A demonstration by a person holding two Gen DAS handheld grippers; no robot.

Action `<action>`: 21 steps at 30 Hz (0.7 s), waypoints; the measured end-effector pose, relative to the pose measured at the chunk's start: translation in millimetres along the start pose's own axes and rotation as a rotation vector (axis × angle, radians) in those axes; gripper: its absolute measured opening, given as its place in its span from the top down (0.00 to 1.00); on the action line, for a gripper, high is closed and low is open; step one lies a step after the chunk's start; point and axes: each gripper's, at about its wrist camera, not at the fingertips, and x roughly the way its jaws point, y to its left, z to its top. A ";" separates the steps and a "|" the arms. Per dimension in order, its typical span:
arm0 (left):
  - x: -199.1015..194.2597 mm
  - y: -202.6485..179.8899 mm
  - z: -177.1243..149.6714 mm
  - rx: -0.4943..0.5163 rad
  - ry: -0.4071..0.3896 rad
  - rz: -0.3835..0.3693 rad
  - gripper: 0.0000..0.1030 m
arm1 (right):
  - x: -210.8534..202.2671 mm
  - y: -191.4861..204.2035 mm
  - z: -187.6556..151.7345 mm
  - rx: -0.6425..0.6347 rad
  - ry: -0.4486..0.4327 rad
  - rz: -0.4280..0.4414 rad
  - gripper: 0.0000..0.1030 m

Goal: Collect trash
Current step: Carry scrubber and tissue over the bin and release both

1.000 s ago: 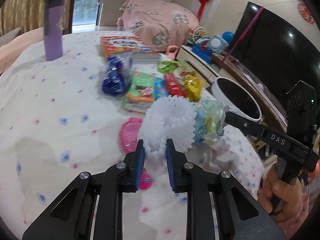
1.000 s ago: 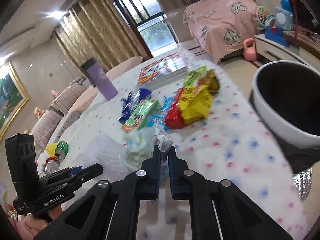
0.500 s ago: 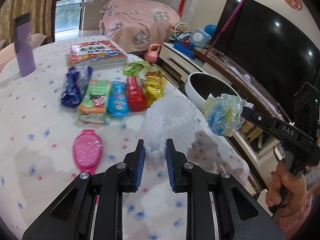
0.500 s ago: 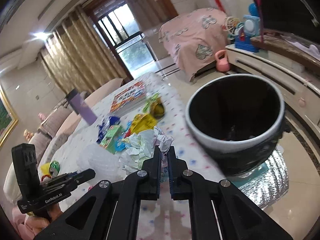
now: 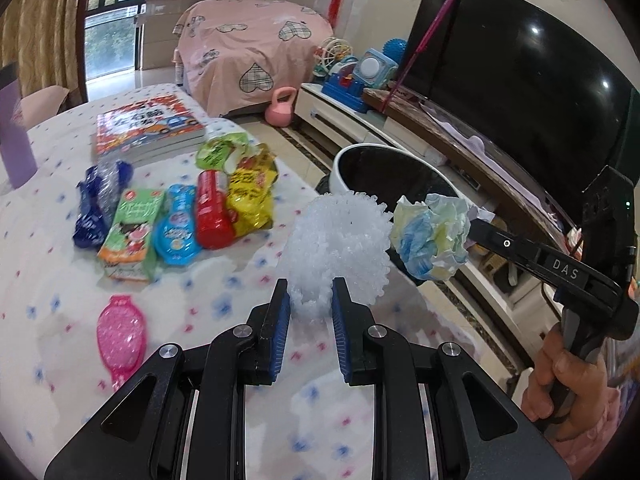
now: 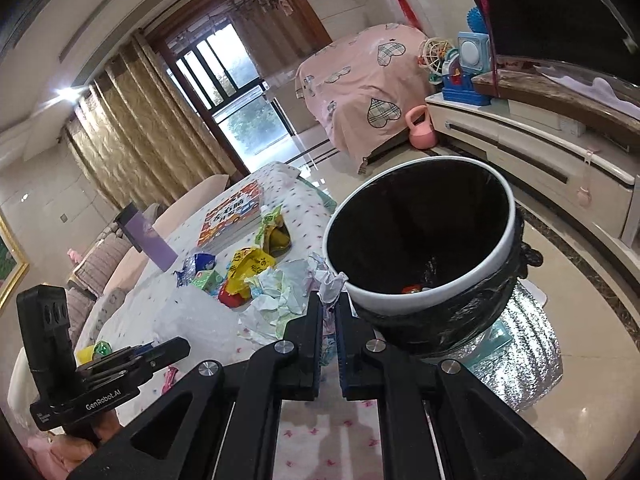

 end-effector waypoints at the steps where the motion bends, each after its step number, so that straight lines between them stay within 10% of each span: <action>1: 2.0 -3.2 2.3 0.005 0.001 -0.002 0.81 | -0.5 -1.7 1.1 0.002 -0.002 -0.001 0.94; 21: 71.6 -72.3 66.1 0.116 0.038 -0.020 0.81 | 5.7 -57.2 52.7 0.015 -0.053 -0.122 0.94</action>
